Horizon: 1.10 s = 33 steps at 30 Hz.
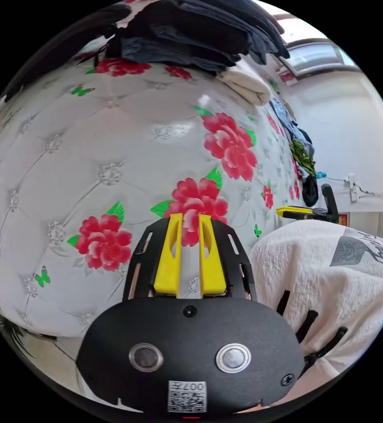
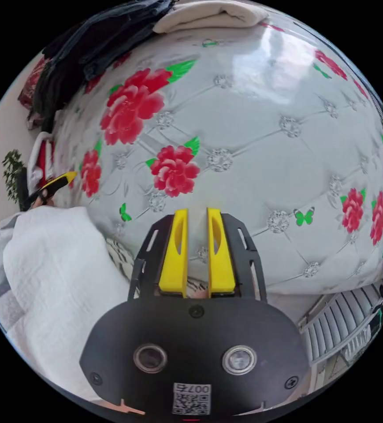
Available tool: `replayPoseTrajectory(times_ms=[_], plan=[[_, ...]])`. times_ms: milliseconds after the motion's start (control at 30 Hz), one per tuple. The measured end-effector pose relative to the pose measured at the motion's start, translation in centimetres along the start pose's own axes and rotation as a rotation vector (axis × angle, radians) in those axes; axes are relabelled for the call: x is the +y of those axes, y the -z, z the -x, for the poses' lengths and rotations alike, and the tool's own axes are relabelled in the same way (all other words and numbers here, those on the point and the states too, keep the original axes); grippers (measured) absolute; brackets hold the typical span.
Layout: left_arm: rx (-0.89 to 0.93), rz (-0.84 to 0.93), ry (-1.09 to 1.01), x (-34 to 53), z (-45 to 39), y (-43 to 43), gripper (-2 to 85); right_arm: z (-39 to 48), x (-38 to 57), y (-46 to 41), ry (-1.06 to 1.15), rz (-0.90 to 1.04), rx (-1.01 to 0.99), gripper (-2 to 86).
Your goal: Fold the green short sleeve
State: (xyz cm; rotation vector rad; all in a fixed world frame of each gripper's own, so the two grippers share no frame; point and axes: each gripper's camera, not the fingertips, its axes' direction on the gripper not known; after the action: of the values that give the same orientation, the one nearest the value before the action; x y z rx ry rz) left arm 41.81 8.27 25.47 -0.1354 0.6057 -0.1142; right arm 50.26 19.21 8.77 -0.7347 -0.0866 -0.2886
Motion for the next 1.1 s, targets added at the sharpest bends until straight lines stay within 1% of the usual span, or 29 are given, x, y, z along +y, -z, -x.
replayPoseTrajectory(times_ms=[67,167,267,333,367,433,500,567,667,733,867,1100], plan=[[-0.016,0.005,-0.062,-0.8,-2.1,-0.7,6.5,0.9,0.5,0.0,-0.023,-0.03,0.065,2.9],[-0.069,0.031,-0.143,-2.0,-5.0,-1.9,6.6,1.5,1.6,0.5,-0.037,-0.098,0.075,2.1],[-0.103,0.058,-0.186,-2.8,-7.3,-3.3,6.7,0.6,2.5,1.2,-0.088,-0.142,-0.013,1.6],[-0.134,0.075,-0.193,-3.1,-8.6,-4.3,6.9,-0.8,3.7,1.8,-0.144,-0.194,-0.107,1.0],[-0.156,0.086,-0.189,-3.2,-9.5,-5.0,6.9,-1.2,4.0,1.9,-0.161,-0.209,-0.133,0.8],[-0.188,0.093,-0.166,-3.2,-10.7,-5.9,7.0,-3.0,5.3,2.2,-0.182,-0.256,-0.251,0.5],[-0.2,0.094,-0.111,-2.9,-12.3,-7.3,6.8,-4.3,5.9,2.9,-0.175,-0.267,-0.271,0.5],[-0.2,0.091,-0.061,-2.7,-13.4,-8.3,6.6,-6.1,6.3,4.3,-0.187,-0.287,-0.241,0.4],[-0.206,0.114,-0.006,-2.8,-15.4,-10.3,6.5,-10.1,7.4,7.6,-0.238,-0.367,-0.197,0.7],[-0.253,0.104,0.016,-3.2,-16.7,-10.9,6.2,-13.9,8.3,10.5,-0.299,-0.444,-0.17,1.5],[-0.346,0.133,0.05,-4.8,-18.8,-12.6,4.7,-19.4,9.3,14.1,-0.385,-0.523,-0.123,3.1],[-0.382,0.155,0.14,-6.5,-21.2,-14.4,4.1,-30.9,9.7,21.5,-0.582,-0.672,-0.008,5.4]])
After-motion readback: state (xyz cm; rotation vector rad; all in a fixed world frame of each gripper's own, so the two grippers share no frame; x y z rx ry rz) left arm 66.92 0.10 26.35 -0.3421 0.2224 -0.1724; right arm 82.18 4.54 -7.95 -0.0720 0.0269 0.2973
